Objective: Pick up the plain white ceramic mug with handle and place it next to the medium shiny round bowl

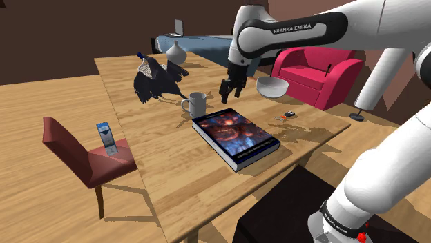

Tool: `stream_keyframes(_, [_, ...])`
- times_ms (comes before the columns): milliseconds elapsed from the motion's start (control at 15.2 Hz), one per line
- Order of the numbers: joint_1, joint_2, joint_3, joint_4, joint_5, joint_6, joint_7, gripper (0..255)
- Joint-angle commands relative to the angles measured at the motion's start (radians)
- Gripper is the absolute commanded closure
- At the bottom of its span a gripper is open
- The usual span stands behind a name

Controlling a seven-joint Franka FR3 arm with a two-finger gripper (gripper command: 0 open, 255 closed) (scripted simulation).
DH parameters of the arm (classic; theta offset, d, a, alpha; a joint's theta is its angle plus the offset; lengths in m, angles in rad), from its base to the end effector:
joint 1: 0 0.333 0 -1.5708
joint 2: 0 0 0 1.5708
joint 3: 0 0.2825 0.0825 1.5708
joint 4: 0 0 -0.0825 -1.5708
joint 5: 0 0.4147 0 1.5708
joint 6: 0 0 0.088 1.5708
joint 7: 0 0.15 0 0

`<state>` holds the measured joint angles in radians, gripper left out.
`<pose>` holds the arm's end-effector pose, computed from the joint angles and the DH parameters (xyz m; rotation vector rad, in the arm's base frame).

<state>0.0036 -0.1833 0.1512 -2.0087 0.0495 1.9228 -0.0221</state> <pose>0.5464 0.0929 0.4593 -3.1021 -0.2501 -0.1464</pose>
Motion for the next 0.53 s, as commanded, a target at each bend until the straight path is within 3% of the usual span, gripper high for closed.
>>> stream_keyframes(0, [0.003,0.076,0.01,0.072,-0.01,0.018,0.015,0])
stream_keyframes(462, [0.025,0.332,0.03,0.363,-0.059,0.029,0.063,0])
